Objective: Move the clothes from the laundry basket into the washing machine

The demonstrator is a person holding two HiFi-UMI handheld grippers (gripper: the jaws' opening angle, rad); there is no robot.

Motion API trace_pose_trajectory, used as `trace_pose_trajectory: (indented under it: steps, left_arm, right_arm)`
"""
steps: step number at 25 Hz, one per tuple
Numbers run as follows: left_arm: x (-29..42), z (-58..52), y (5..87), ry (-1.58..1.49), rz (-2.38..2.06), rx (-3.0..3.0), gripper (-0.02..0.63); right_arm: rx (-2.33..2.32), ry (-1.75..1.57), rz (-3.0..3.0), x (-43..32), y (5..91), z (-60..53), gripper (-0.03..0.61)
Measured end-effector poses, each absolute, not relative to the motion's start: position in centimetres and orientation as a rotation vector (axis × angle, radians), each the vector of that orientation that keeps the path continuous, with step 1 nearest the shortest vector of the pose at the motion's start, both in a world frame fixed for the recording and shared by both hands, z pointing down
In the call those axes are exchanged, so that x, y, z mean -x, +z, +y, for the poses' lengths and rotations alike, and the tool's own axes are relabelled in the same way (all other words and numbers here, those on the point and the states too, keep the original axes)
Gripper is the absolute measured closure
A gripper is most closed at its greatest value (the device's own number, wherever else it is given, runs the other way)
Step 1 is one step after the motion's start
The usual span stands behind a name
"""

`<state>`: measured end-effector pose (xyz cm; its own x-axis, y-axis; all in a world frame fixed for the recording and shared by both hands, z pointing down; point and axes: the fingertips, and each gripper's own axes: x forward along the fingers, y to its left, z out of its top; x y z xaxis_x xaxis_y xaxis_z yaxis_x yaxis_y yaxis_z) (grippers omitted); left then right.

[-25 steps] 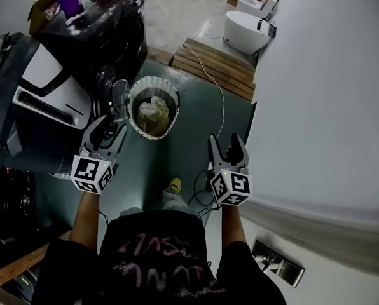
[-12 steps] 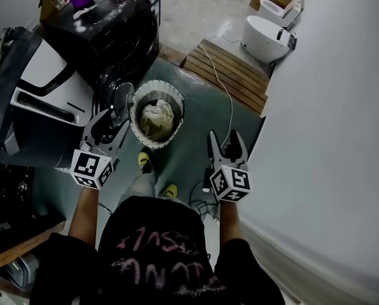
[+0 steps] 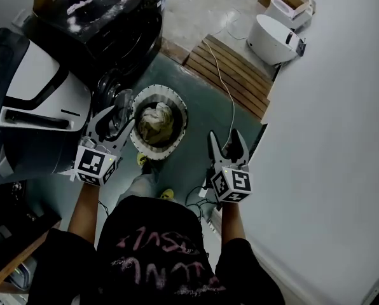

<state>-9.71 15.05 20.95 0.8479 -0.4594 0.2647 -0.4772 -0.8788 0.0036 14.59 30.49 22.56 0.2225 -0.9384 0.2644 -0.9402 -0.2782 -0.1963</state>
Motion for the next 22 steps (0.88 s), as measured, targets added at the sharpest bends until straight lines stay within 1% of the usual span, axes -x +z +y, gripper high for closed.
trace_pose_trajectory:
  steps: [8,15,19,22]
  left_arm:
    - [9.2,8.6,24.6,0.494,-0.675,-2.929,0.385]
    - [9.7,7.4,27.6,0.613,-0.682,-2.847,0.385]
    - [9.1,7.2,27.4,0.569,-0.77,-2.836,0.385]
    - [8.8,7.1,28.4,0.599,-0.851,-2.785,0.385]
  right_arm:
    - [-2.257,0.554,-1.895,-13.3,24.7,22.5,0.259]
    - [-2.122,0.521,-1.992,-12.3,26.1,18.4,0.259]
    - [-2.058,0.555,-2.036,-13.3,26.7,17.1,0.259]
    - [-1.949,0.518,-2.095,-14.3,27.7,16.2,0.259]
